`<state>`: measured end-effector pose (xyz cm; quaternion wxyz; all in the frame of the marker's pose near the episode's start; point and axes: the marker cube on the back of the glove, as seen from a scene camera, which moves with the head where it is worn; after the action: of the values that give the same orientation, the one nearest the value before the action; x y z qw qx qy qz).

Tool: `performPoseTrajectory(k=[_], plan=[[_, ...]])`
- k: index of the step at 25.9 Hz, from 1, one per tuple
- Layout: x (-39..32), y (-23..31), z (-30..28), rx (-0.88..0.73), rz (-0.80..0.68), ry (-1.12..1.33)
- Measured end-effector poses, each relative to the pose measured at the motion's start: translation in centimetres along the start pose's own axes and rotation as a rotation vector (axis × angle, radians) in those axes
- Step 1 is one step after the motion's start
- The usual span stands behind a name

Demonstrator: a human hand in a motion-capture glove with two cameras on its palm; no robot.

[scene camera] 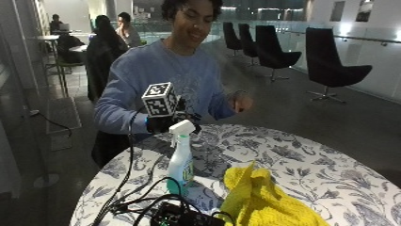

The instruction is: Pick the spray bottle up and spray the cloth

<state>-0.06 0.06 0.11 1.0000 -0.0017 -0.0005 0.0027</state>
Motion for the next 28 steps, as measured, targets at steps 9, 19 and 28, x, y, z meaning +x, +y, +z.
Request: performPoseTrajectory(k=[9,19,28], plan=[[0.0,-0.2,0.0,0.009,0.0,-0.038],[1.0,3.2,-1.5,0.057,0.101,-0.115],[2.4,7.2,-3.0,0.328,0.288,-0.498]])
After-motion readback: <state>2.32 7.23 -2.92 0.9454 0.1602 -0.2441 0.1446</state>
